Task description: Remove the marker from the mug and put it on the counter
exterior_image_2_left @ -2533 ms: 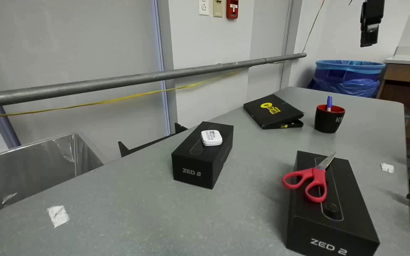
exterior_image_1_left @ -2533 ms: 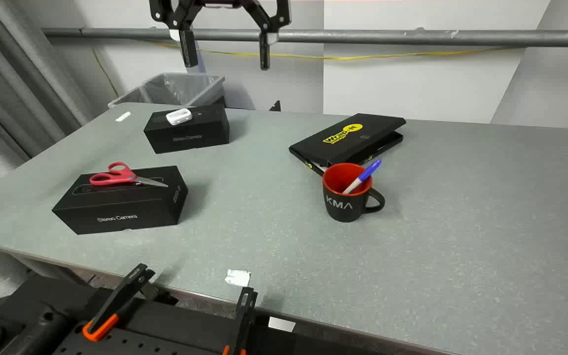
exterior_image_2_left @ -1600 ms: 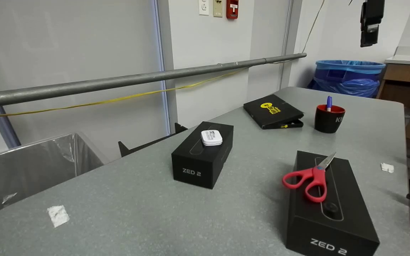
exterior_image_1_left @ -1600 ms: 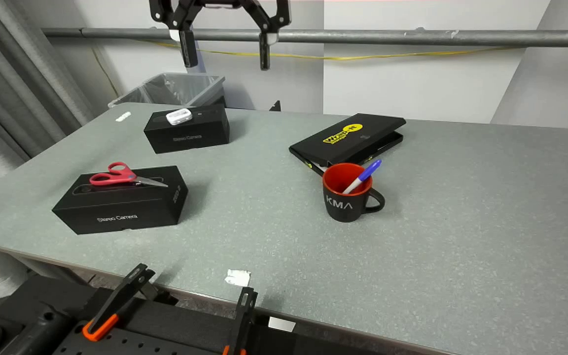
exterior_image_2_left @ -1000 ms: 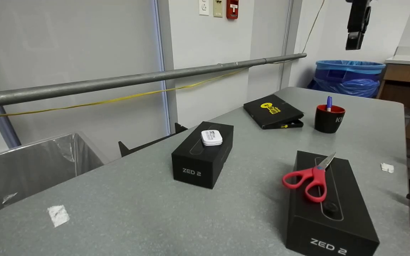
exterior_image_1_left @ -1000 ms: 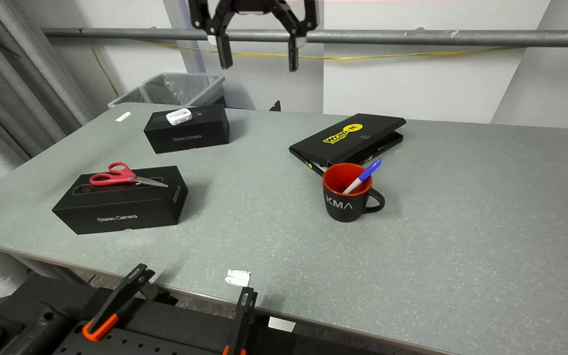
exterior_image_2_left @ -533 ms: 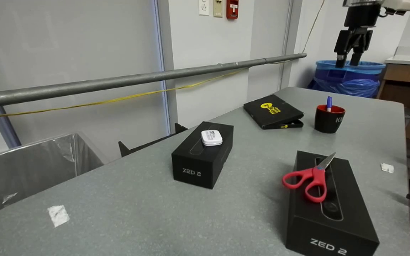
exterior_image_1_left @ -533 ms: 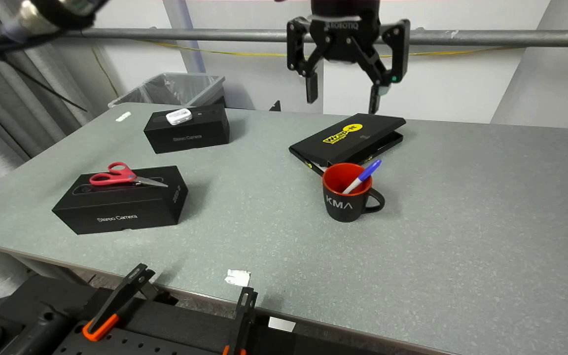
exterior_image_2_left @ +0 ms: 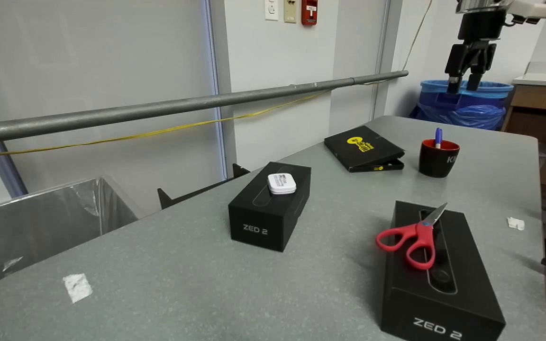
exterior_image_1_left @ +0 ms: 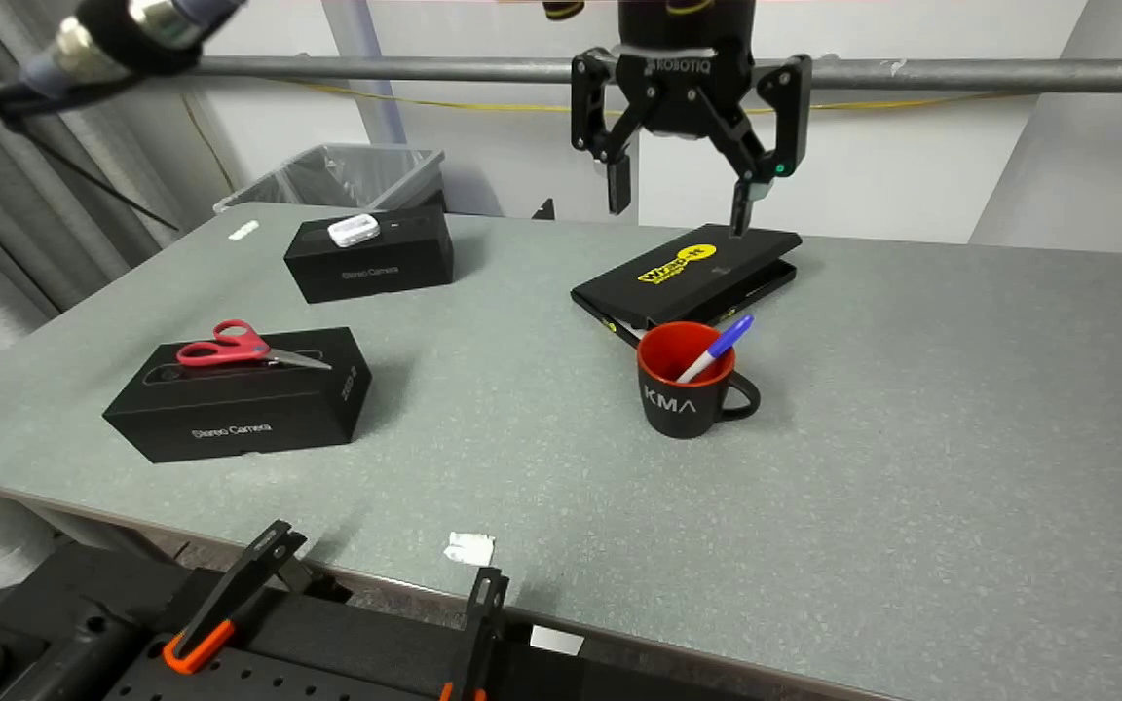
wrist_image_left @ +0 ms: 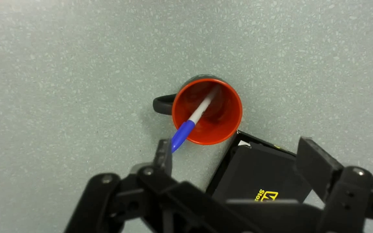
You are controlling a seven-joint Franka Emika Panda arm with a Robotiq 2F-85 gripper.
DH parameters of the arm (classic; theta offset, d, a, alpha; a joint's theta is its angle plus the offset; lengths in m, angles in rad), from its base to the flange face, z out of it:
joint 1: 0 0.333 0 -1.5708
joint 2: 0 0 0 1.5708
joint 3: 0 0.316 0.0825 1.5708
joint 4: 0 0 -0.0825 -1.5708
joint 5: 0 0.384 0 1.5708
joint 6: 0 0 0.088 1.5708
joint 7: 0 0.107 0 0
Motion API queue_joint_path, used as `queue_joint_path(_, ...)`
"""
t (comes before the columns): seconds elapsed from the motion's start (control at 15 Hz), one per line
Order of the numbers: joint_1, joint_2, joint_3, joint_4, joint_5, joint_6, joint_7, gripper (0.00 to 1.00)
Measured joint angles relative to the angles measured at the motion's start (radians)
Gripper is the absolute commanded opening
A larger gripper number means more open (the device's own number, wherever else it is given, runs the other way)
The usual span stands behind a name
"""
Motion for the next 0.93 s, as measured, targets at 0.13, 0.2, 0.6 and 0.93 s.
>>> queue_joint_path(0.13,0.0,0.014,0.0,-0.008,-0.011,0.046,0.048,1.0)
queue_joint_path(0.2,0.0,0.028,0.0,-0.013,-0.027,0.077,0.079,1.0)
queue_joint_path(0.6,-0.002,0.195,-0.012,-0.041,-0.19,0.34,0.309,1.0)
queue_joint_path(0.93,0.043,0.324,-0.111,-0.03,-0.373,0.492,0.512,1.0)
